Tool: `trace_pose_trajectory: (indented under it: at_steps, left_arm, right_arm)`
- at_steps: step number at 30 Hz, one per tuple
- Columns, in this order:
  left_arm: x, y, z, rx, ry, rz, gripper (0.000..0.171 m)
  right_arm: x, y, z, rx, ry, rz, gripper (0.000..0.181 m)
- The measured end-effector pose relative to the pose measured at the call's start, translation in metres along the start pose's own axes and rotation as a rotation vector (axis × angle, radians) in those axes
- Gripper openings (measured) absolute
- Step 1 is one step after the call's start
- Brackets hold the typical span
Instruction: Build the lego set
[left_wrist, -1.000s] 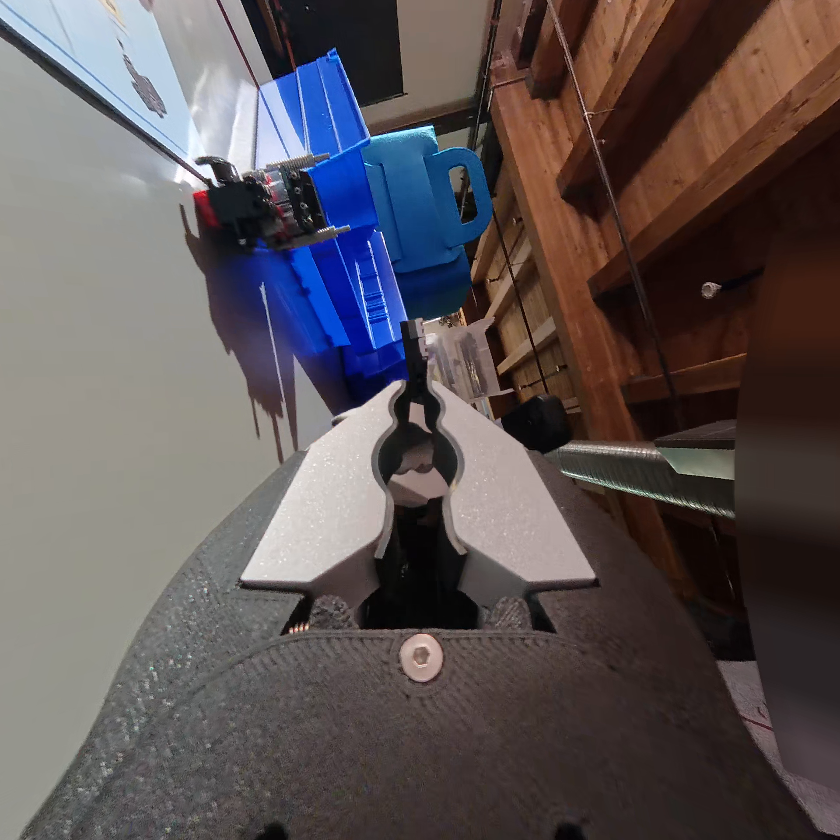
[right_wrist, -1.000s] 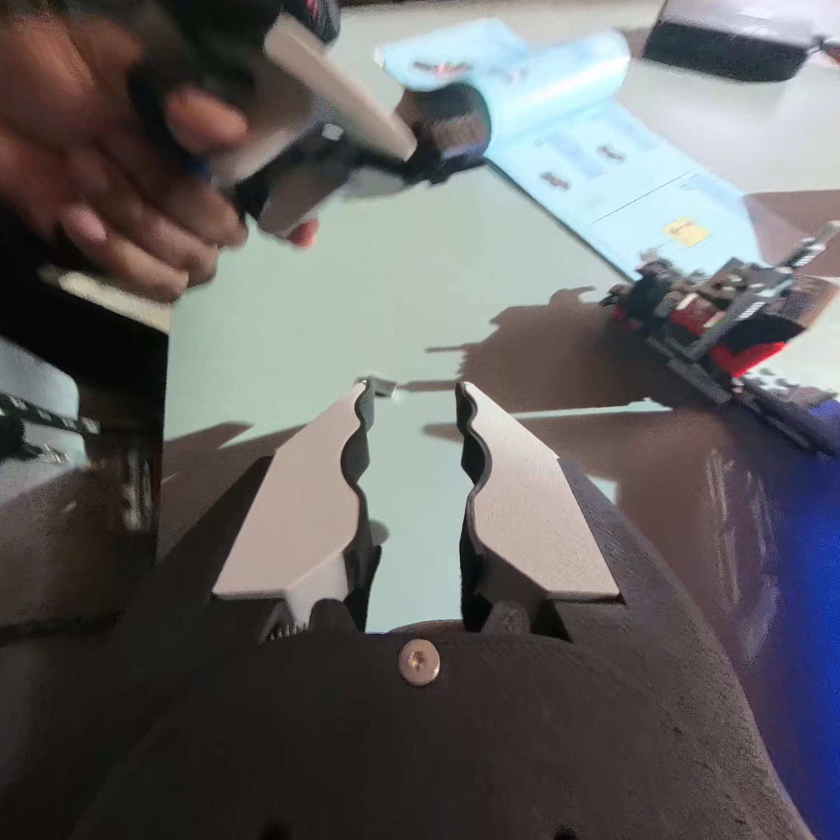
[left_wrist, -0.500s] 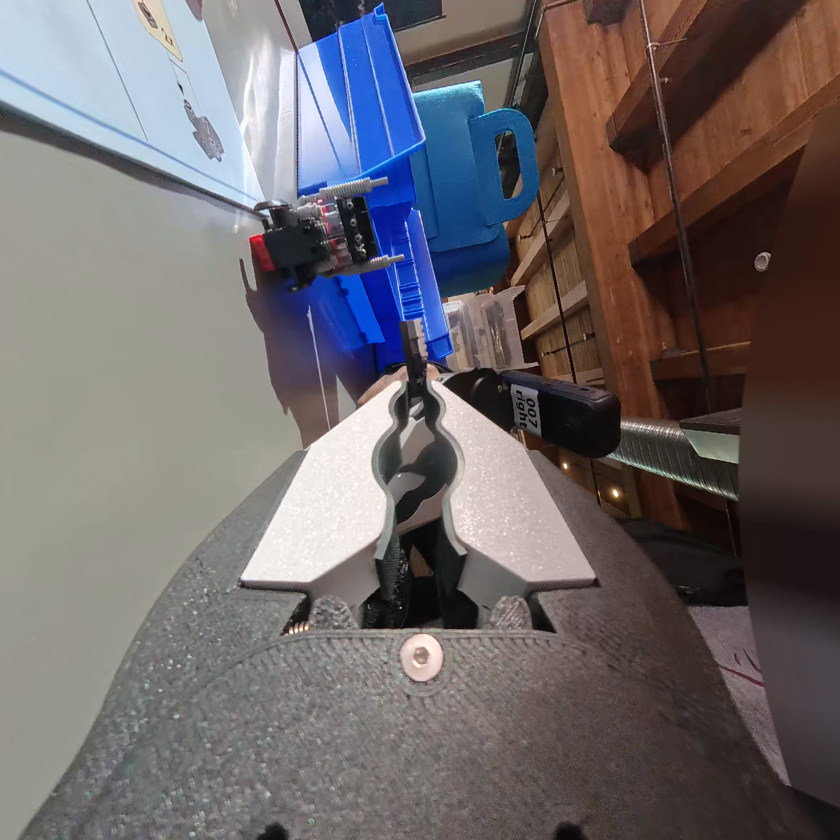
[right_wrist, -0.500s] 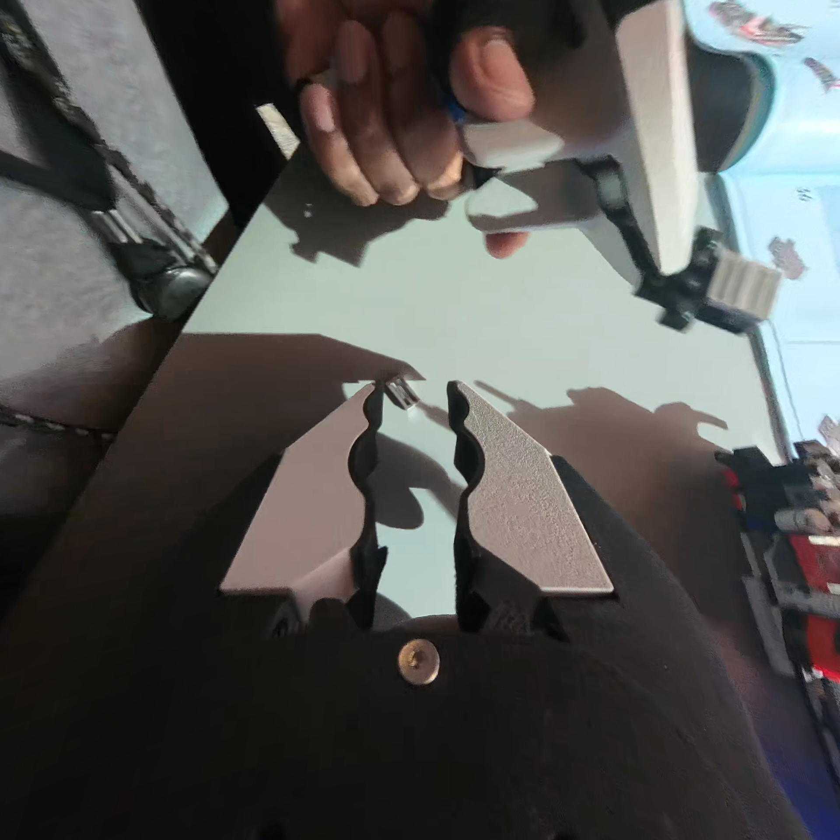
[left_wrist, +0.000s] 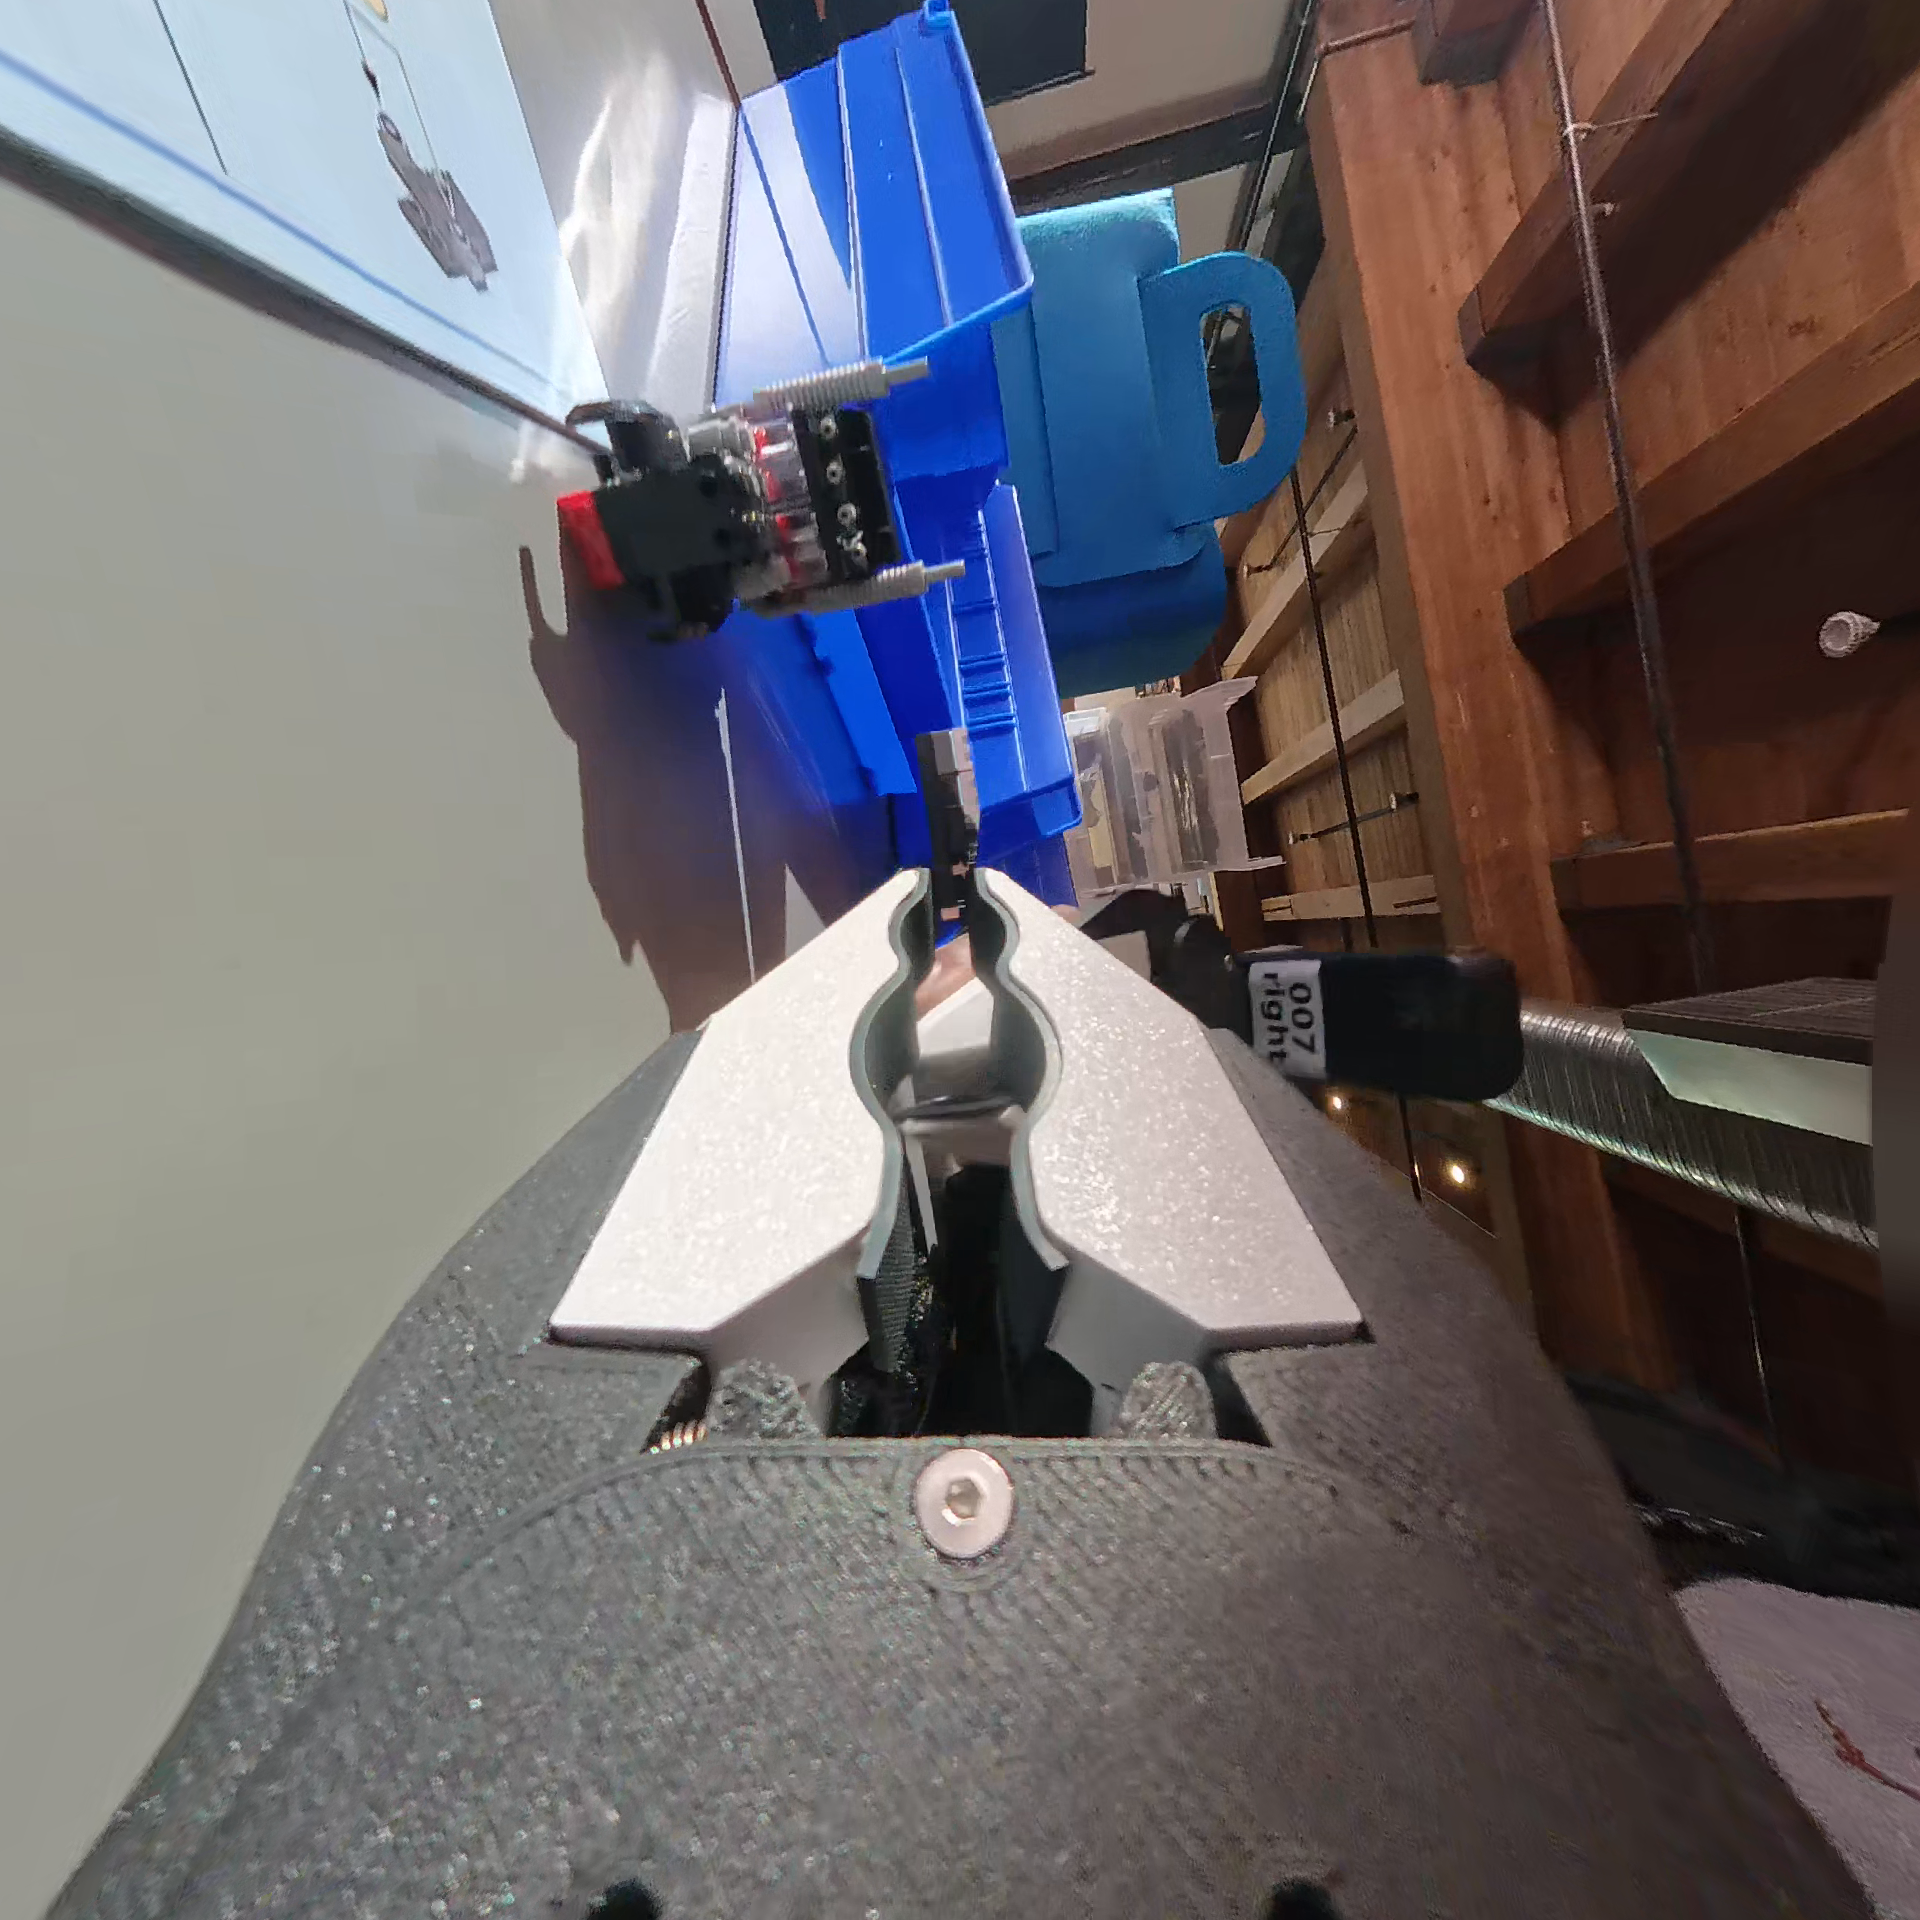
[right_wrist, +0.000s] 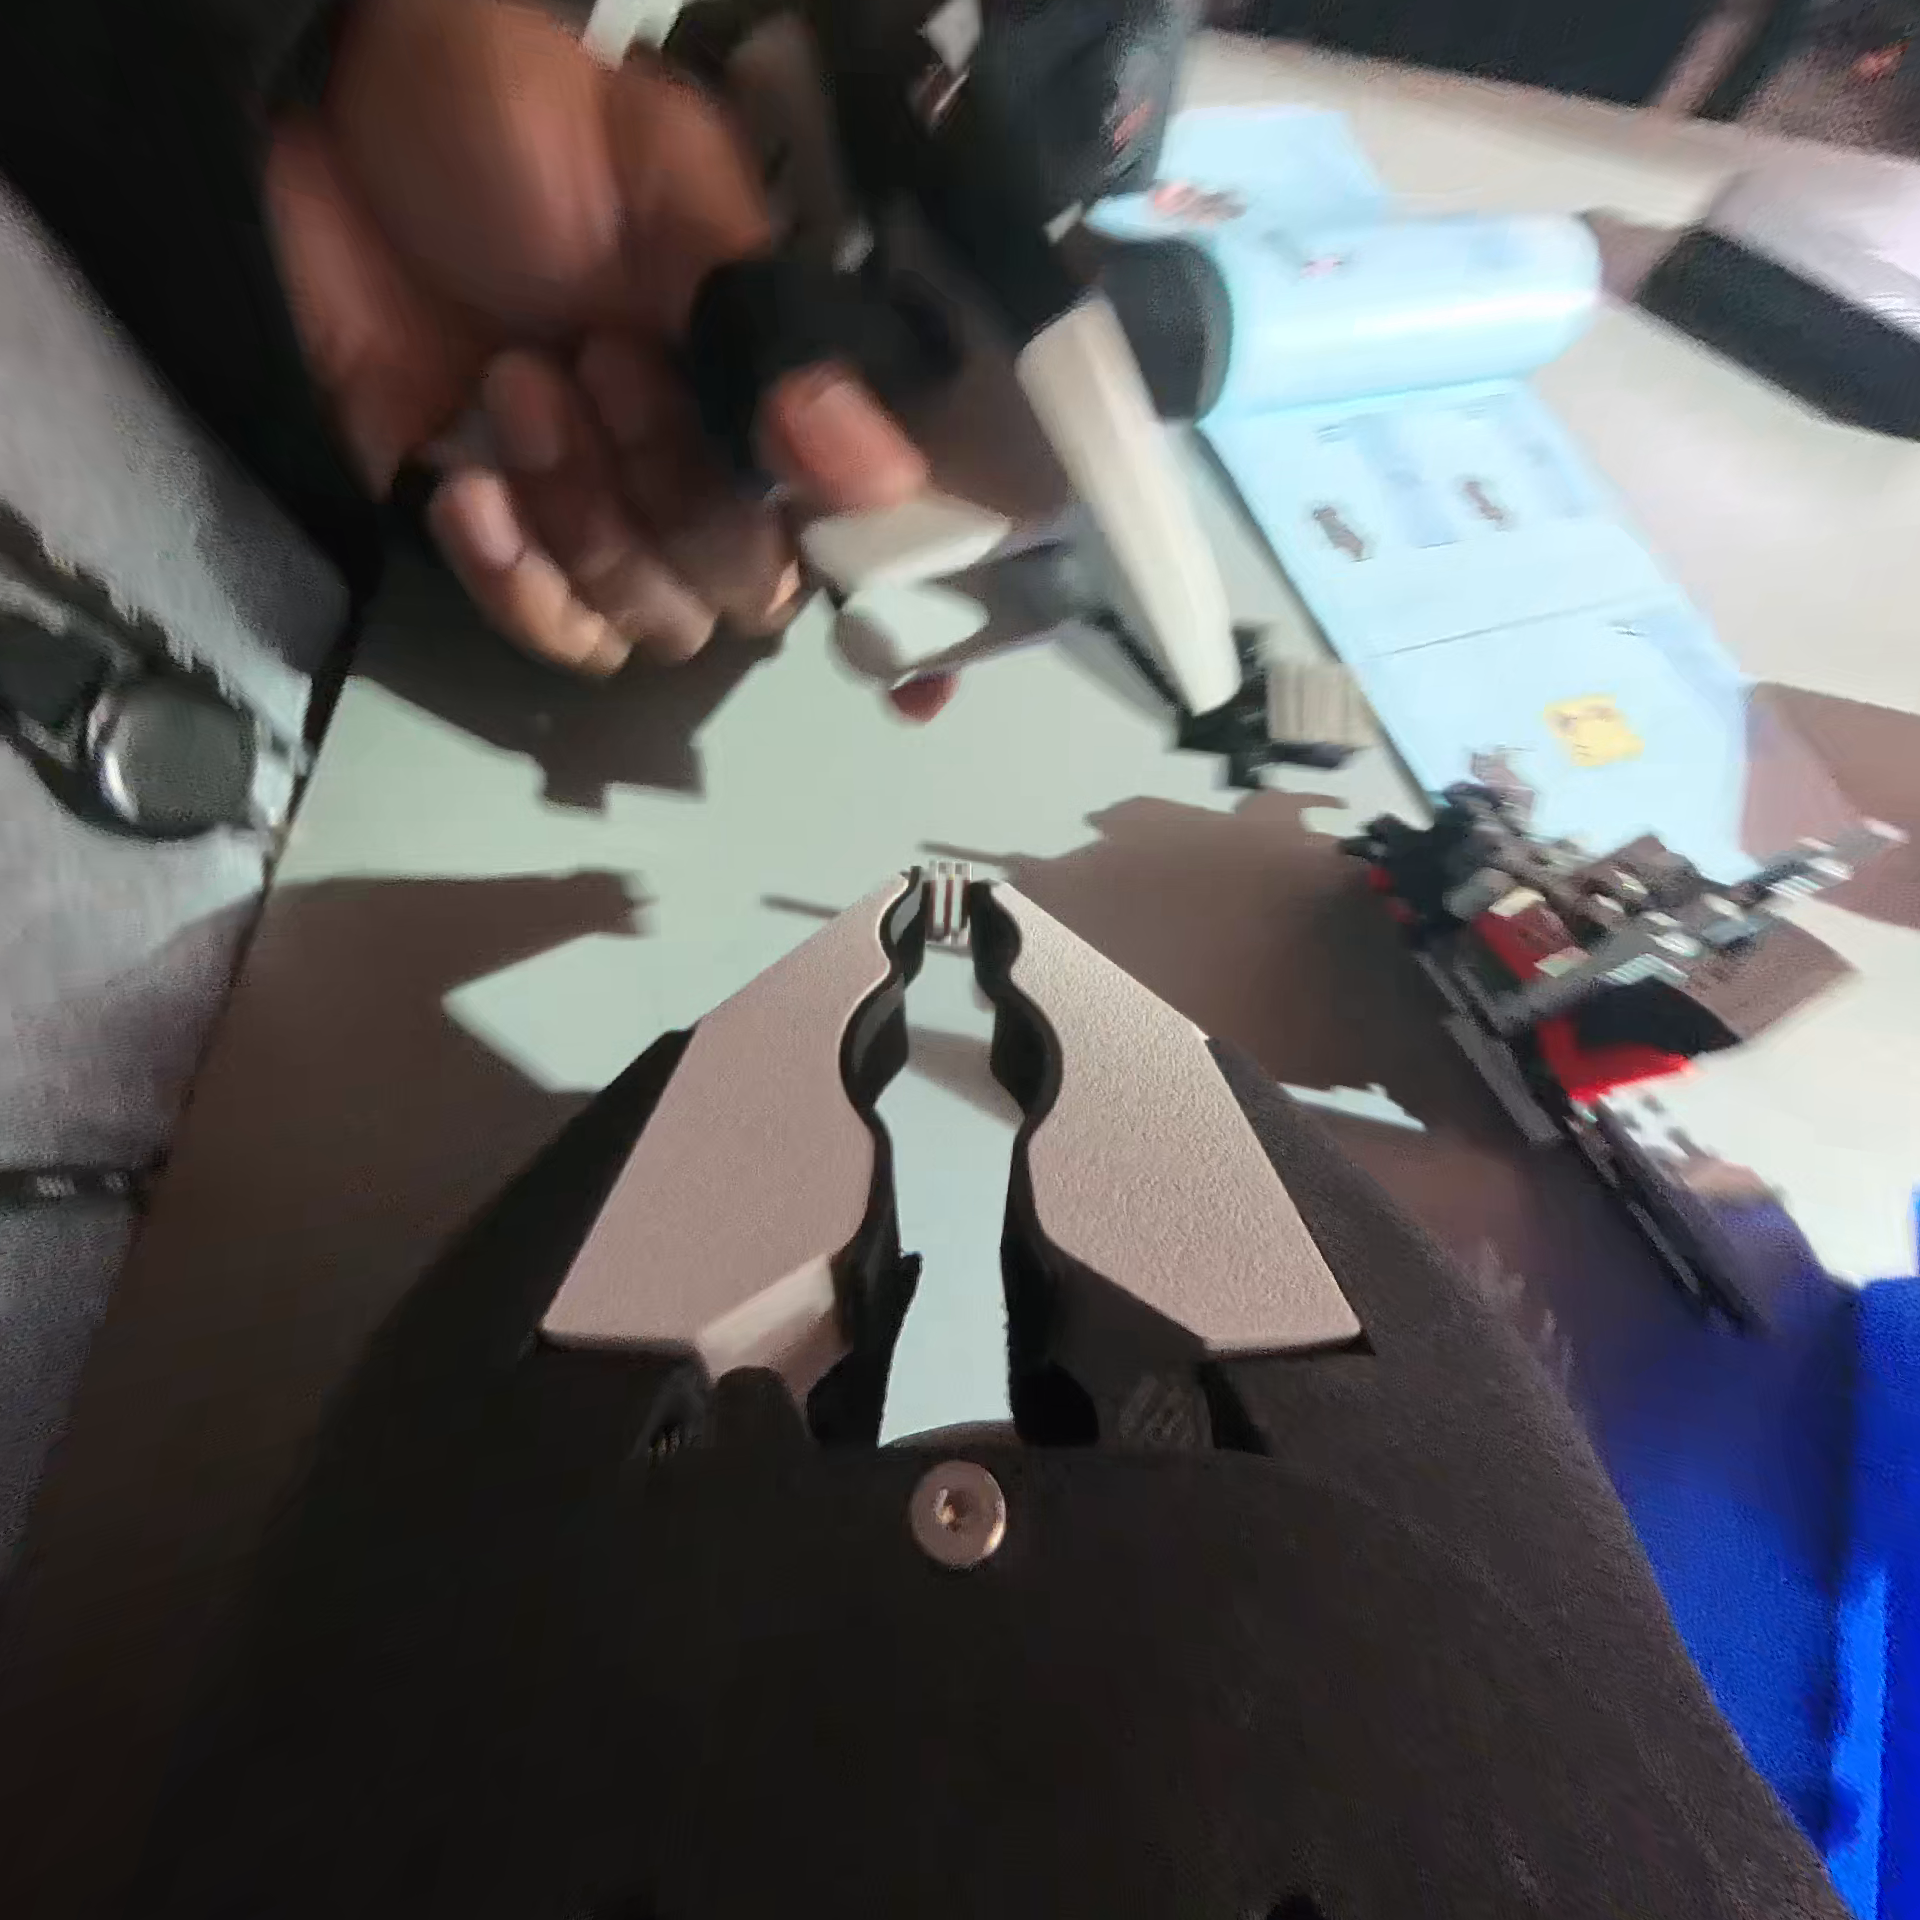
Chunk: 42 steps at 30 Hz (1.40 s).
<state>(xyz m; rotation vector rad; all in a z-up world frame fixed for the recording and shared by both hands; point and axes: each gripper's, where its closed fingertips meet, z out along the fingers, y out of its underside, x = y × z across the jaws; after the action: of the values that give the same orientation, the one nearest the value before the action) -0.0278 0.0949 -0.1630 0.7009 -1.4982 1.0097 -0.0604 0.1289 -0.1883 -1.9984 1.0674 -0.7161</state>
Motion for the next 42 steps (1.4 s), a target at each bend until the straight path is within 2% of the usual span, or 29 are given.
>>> trace_pose_trajectory:
  at_steps: [3,7,17,26,35,38,42]
  left_arm:
    - [-0.003,0.017,0.004,-0.038,-0.005,-0.037,0.005]
    - [-0.003,0.032,0.007,-0.085,-0.008,-0.045,0.005]
    - [-0.004,0.037,0.011,-0.146,0.013,-0.108,0.005]
    - [-0.004,0.038,0.011,-0.163,0.027,-0.134,0.005]
    - [-0.004,0.036,0.01,-0.154,0.024,-0.128,0.005]
    - [-0.003,0.036,0.01,-0.151,0.028,-0.122,0.005]
    - [-0.001,0.035,0.01,-0.147,0.041,-0.116,0.005]
  right_arm:
    - [0.017,-0.016,-0.019,0.088,0.117,0.114,0.009]
    - [0.025,-0.021,-0.023,0.079,0.165,0.164,0.009]
    - [0.033,-0.015,-0.014,-0.004,0.138,0.17,0.009]
    - [0.032,-0.016,-0.014,0.044,0.088,0.242,0.01]
    - [0.035,-0.012,-0.017,0.075,0.098,0.299,0.024]
    - [0.039,-0.009,-0.02,0.102,0.108,0.395,0.033]
    - [0.042,-0.006,-0.024,0.194,0.059,0.665,0.042]
